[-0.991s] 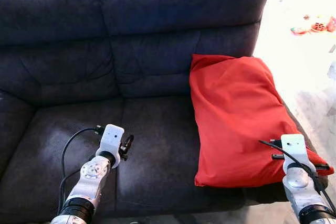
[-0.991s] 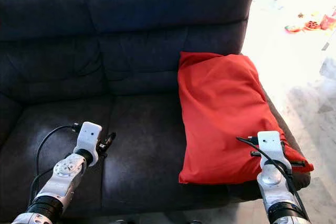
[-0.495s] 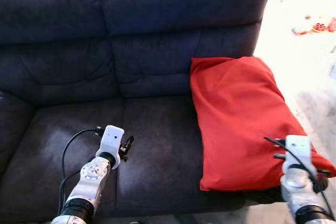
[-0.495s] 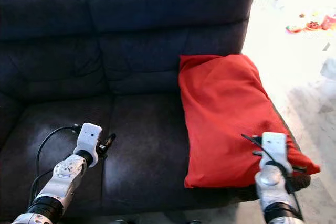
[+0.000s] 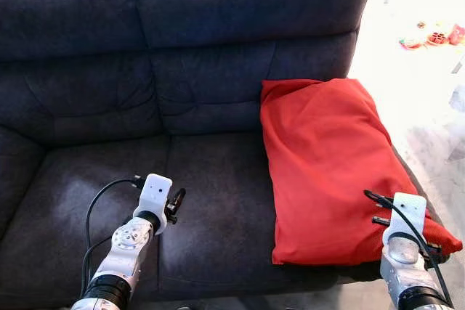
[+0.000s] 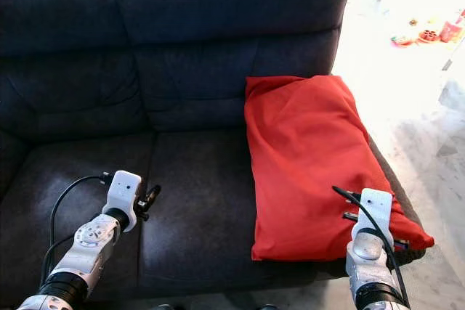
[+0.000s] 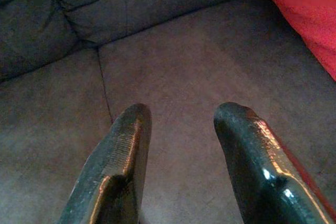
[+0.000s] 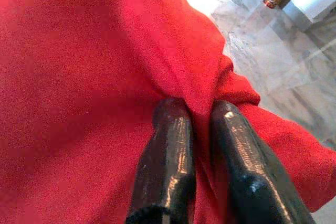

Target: Move the pillow to the sofa from floor

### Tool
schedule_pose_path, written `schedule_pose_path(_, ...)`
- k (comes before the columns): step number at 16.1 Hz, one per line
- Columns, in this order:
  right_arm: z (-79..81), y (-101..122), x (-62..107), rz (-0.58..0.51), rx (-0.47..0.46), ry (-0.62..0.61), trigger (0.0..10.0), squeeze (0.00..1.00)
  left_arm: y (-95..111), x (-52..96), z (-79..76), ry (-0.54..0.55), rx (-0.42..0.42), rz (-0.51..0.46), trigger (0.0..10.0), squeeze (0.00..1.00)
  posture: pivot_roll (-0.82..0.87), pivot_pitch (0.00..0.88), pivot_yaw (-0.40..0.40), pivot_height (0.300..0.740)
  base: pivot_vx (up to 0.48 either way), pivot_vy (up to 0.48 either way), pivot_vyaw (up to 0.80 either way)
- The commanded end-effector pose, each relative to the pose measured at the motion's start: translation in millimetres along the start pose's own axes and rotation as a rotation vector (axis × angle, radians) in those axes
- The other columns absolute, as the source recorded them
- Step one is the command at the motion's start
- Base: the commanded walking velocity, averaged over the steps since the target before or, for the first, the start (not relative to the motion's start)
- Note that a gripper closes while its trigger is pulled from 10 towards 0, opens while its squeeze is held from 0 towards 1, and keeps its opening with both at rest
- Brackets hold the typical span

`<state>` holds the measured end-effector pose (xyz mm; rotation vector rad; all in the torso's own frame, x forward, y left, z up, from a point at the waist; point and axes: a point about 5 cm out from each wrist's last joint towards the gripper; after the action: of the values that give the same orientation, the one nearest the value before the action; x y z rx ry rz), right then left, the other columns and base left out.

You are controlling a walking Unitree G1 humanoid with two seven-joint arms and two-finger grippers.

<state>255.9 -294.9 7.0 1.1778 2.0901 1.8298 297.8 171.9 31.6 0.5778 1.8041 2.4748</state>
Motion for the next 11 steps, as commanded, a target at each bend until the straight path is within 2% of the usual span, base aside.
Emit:
schedule_pose_path(1,4.0,0,1.3,-0.002,-0.018,0.008,10.0,1.0,-7,2.9,0.9,0.0,-0.005,0.029,10.0,0.0,0.05,0.078,0.018,0.74,0.0,0.0,0.0)
schedule_pose_path(4,-3.3,13,-0.9,-0.078,-0.007,-0.078,10.0,1.0,-7,2.6,0.3,-0.004,-0.004,0.027,10.0,0.0,0.05,0.074,0.017,0.74,0.0,0.0,0.0)
schedule_pose_path(11,-2.5,14,0.2,-0.096,-0.012,-0.079,10.0,1.0,-7,1.9,-0.1,-0.009,-0.002,0.028,10.0,0.0,0.04,0.066,0.017,0.74,0.0,0.0,0.0)
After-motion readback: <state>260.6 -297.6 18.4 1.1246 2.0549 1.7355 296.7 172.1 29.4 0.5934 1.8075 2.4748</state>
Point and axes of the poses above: a point about 5 cm out from each wrist's last joint towards the gripper, its own x axis pointing back from the gripper into the wrist, its own y axis along the axis of the wrist's last joint, z = x × y, and after that the axes turned 7 degrees about -x, right-handed
